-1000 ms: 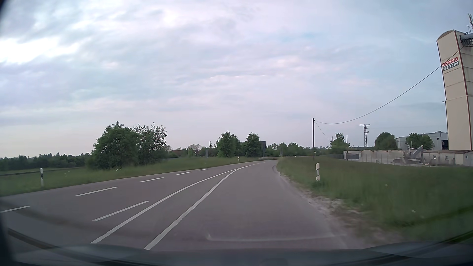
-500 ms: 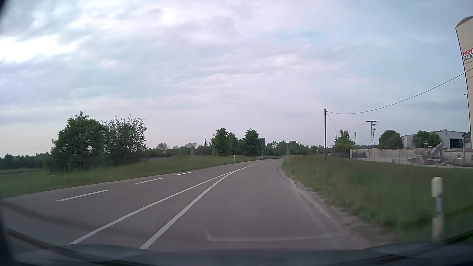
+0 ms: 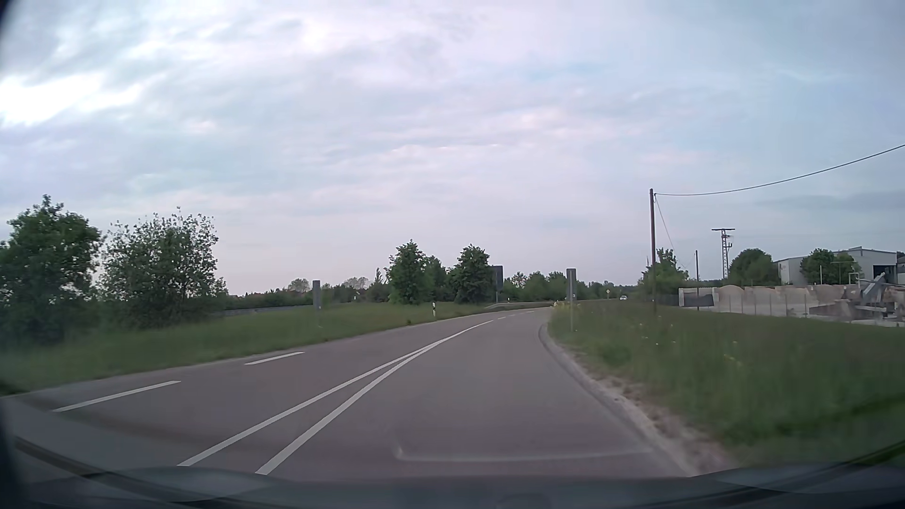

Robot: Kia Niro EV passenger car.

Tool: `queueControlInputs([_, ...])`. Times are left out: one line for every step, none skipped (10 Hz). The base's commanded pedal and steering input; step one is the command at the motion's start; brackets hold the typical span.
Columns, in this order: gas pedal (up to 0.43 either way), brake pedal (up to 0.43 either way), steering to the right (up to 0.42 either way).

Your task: Follow the waypoints while adhering to traffic rules and regulations

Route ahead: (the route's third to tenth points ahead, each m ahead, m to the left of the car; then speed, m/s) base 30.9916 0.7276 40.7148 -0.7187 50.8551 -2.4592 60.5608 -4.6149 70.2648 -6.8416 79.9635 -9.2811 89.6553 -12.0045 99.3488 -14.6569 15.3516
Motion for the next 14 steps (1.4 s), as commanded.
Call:
queueControlInputs([0.15,0.0,0.009])
queueControlInputs([0.15,0.0,0.009])
queueControlInputs([0.15,0.0,0.009])
queueControlInputs([0.15,0.0,0.011])
queueControlInputs([0.15,0.0,0.019])
queueControlInputs([0.15,0.0,0.025])
queueControlInputs([0.15,0.0,0.025])
queueControlInputs([0.15,0.0,0.025])
queueControlInputs([0.15,0.0,0.025])
queueControlInputs([0.15,0.0,0.025])
queueControlInputs([0.15,0.0,0.025])
queueControlInputs([0.15,0.0,0.025])
queueControlInputs([0.15,0.0,0.025])
queueControlInputs([0.15,0.0,0.025])
